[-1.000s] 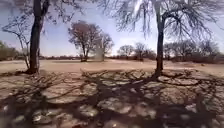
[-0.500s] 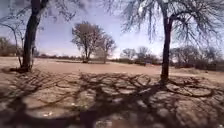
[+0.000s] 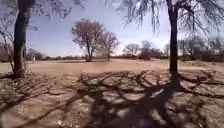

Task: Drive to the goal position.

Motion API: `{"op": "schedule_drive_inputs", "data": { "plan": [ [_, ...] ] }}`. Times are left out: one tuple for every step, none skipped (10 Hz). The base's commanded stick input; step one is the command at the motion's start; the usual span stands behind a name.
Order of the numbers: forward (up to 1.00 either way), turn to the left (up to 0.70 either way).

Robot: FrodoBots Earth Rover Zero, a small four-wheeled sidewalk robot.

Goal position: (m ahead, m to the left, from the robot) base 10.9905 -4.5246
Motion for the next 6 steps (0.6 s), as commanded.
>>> {"op": "schedule_drive_inputs", "data": {
  "plan": [
    [1.00, 0.00],
    [1.00, 0.00],
    [1.00, 0.00],
    [1.00, 0.00],
    [1.00, 0.00],
    [1.00, 0.00]
  ]
}}
